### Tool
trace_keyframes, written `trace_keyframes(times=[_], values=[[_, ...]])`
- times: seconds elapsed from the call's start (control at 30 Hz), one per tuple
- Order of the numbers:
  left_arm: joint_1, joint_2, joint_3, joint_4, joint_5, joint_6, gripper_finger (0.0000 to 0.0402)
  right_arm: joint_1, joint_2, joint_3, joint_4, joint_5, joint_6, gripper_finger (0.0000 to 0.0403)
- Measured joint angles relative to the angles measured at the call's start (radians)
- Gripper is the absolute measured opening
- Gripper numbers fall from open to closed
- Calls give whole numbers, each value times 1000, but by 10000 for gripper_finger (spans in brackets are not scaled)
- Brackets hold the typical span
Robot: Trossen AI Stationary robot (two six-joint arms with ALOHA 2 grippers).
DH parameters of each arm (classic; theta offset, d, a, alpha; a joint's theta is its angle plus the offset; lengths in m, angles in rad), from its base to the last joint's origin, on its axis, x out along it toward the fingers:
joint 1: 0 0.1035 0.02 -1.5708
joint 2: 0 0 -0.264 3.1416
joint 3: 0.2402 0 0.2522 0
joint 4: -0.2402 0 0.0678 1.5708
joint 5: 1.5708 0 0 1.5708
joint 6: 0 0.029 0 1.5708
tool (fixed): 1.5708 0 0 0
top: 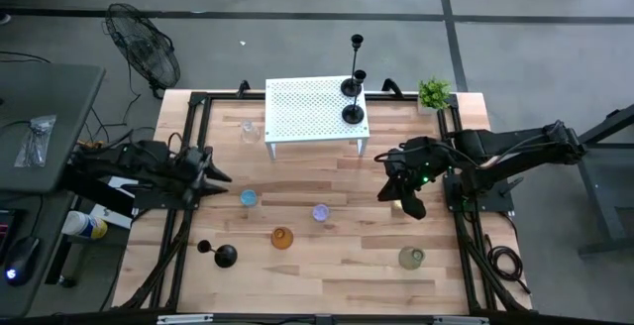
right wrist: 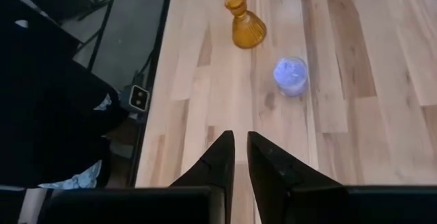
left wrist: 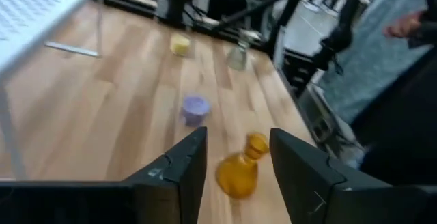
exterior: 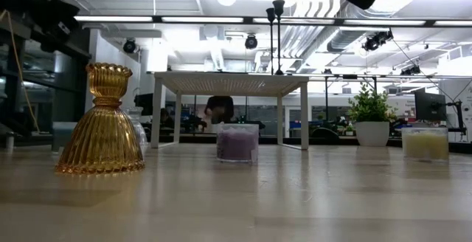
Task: Pick & Place candle stick holders
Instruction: Put the black candle holder on the shelf
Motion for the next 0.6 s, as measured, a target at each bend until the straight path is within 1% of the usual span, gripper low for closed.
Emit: trace_keyframes(times=[0.2, 0.43, 0.6], values=[[0, 85, 64, -67, 101, -40, 158, -1, 0, 0, 7, 25, -17, 33], [0, 199, 152, -247, 233, -76, 158, -9, 0, 0, -15, 34, -81, 33], [0, 277, 221, -368, 350, -78, 158, -9, 0, 0, -29, 30, -138, 33]])
